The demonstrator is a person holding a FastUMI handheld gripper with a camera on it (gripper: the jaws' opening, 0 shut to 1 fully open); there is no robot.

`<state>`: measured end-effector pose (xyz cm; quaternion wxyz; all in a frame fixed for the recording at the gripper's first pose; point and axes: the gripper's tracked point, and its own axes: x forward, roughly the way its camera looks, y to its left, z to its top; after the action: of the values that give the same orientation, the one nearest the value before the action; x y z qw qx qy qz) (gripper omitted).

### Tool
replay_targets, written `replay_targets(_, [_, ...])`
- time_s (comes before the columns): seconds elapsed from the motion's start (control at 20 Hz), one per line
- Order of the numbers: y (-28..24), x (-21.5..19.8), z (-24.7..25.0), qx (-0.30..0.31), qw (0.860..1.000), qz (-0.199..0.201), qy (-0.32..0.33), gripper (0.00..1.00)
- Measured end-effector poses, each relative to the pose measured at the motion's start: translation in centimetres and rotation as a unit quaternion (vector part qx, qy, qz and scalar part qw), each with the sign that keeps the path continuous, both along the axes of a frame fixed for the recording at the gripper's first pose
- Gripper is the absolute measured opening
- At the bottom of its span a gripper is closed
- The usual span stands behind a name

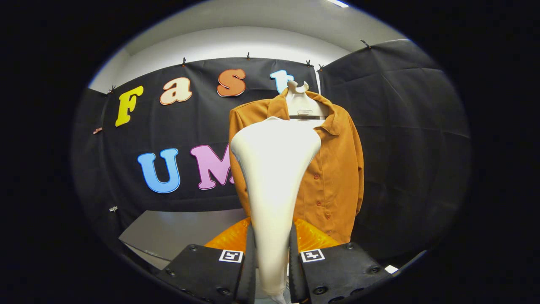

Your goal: Iron the clothes twice with a garment steamer, once on the left side and once on the right side.

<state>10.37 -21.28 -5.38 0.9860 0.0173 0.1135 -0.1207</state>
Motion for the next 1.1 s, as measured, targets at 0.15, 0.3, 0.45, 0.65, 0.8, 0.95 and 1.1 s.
replay_targets(0.15, [-1.9, 2.1, -0.5, 0.009, 1.0, 0.016, 0.007, 0.35])
replay_targets(0.3, [-3.1, 4.2, -1.4, 0.02, 0.999, 0.031, 0.013, 0.35])
replay_targets(0.45, [-3.8, 6.5, -2.4, 0.023, 0.998, 0.047, 0.025, 0.35])
replay_targets(0.65, [-5.1, 9.1, -4.1, 0.027, 0.997, 0.052, 0.042, 0.35])
replay_targets(0.8, [-5.5, 10.6, -6.2, 0.031, 0.996, 0.064, 0.063, 0.35])
replay_targets(0.95, [-5.9, 11.5, -7.8, 0.039, 0.994, 0.069, 0.077, 0.35])
replay_targets(1.1, [-5.9, 11.6, -9.5, 0.046, 0.992, 0.08, 0.089, 0.35])
